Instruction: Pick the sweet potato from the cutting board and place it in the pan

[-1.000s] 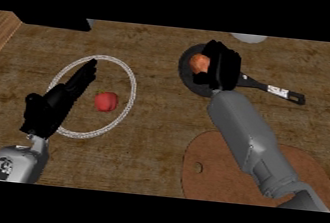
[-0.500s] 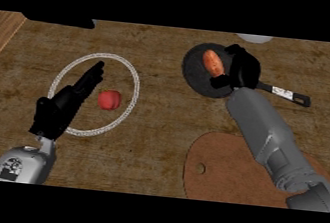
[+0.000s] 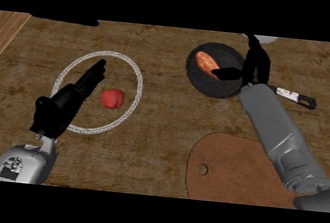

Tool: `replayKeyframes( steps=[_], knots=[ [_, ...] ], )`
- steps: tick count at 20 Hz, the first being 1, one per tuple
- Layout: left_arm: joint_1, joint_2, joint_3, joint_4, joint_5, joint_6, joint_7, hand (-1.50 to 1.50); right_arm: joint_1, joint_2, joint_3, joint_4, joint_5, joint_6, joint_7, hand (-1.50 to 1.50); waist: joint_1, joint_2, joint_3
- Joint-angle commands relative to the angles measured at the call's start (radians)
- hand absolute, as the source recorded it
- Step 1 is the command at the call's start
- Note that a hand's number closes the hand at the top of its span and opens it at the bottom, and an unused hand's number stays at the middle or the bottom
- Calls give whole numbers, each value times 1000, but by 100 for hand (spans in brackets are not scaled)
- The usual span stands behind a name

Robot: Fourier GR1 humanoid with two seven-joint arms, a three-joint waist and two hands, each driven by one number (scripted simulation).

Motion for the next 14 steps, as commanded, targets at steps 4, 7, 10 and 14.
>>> replayKeyframes(
  steps=[4,7,10,14],
  knots=[
    [-11,3,13,13,-2,3,6,0,49,1,-200,-97,-217,80,-252,-150,-14,0,1],
    [49,22,12,36,-11,-18,-54,0,59,-28,-255,-88,-284,216,-333,-150,-21,-9,-2],
    [0,-4,24,28,-11,15,-20,0,141,-41,-293,-63,-323,294,-478,-150,-37,-14,-3],
    [-5,13,49,49,1,-3,-9,0,189,-56,-301,-30,-335,410,-624,-150,-49,-22,-4]
  ],
)
